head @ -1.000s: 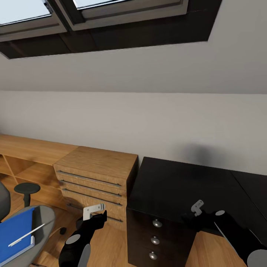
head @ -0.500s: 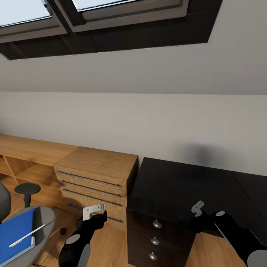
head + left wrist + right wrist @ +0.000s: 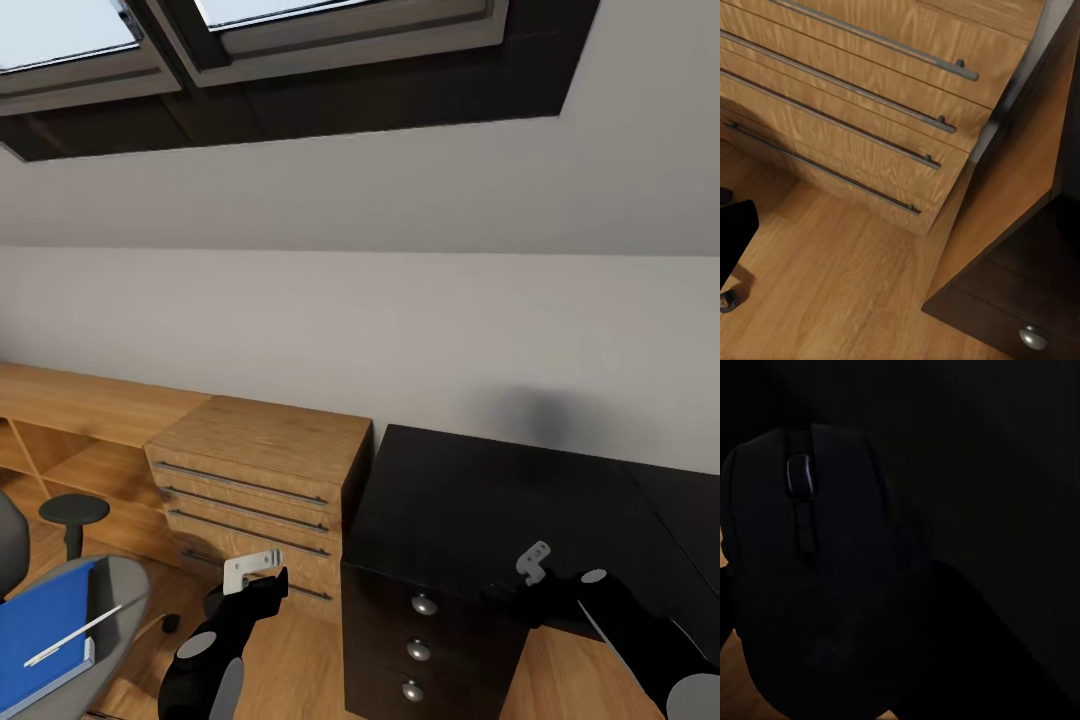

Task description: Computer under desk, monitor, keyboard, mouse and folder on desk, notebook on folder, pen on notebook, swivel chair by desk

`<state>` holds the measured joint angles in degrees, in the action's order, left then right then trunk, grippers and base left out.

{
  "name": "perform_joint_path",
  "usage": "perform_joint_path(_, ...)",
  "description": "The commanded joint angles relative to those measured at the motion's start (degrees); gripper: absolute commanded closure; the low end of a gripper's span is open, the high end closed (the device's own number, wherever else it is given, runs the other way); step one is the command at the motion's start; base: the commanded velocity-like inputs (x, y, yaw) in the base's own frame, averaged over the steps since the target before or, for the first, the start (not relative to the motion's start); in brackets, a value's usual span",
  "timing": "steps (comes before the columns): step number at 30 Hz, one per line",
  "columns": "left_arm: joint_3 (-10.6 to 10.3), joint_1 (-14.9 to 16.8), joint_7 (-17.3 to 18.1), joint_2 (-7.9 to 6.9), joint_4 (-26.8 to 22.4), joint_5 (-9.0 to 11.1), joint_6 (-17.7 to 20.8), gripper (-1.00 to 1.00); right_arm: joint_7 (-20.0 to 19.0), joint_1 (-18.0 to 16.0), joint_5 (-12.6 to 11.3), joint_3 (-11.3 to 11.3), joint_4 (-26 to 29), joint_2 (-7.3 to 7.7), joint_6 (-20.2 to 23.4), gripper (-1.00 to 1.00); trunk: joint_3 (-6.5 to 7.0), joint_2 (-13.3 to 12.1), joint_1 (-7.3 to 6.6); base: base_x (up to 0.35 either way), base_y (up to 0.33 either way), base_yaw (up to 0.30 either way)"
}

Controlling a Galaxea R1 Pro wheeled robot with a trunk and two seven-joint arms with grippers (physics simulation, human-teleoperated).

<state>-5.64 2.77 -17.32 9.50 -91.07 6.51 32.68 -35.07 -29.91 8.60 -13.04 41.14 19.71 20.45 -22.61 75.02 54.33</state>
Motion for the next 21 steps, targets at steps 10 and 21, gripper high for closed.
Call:
perform_joint_path(10, 4.9, 0.0, -0.4, -0.07, -0.1, 3.0, 0.2, -1.0, 0.2, 0.0, 0.3, -0.1, 0.4, -0.1, 0.5, 1.0, 0.82, -2.0, -1.09, 0.0, 0.0, 0.0)
perform_joint_path(21, 5.2, 0.0, -0.4, -0.03, 0.0, 3.2, 0.2, -1.0, 1.5, 0.0, 0.2, 0.0, 0.6, -1.28, 0.5, 1.0, 2.79, -6.4, -3.51, 0.0, 0.0, 0.0)
